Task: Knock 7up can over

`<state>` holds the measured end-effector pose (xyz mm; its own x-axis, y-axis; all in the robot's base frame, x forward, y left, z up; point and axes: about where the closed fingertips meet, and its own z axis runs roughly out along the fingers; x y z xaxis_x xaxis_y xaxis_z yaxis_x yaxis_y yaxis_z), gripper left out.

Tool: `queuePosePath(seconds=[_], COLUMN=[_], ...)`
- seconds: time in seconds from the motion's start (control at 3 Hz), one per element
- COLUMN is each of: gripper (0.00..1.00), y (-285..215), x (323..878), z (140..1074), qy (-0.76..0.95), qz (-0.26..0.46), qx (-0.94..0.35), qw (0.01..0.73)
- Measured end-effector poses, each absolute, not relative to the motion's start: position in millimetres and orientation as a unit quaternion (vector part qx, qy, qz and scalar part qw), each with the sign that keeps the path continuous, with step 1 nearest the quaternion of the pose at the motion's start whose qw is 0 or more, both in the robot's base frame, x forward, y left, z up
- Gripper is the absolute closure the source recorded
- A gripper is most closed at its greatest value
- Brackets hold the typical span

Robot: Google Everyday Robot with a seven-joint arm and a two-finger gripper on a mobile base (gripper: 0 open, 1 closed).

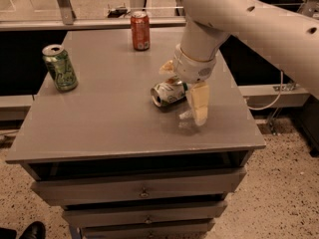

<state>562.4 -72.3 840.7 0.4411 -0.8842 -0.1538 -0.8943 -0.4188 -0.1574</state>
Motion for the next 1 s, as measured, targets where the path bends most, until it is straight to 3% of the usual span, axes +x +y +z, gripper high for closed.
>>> queuePosePath(seconds=[1.0], gripper=[0.0], y=[-92.6], x=[572.0], z=[856.8], qy=[0.574], qz=[0.116], qx=[-0.795], qw=[0.16])
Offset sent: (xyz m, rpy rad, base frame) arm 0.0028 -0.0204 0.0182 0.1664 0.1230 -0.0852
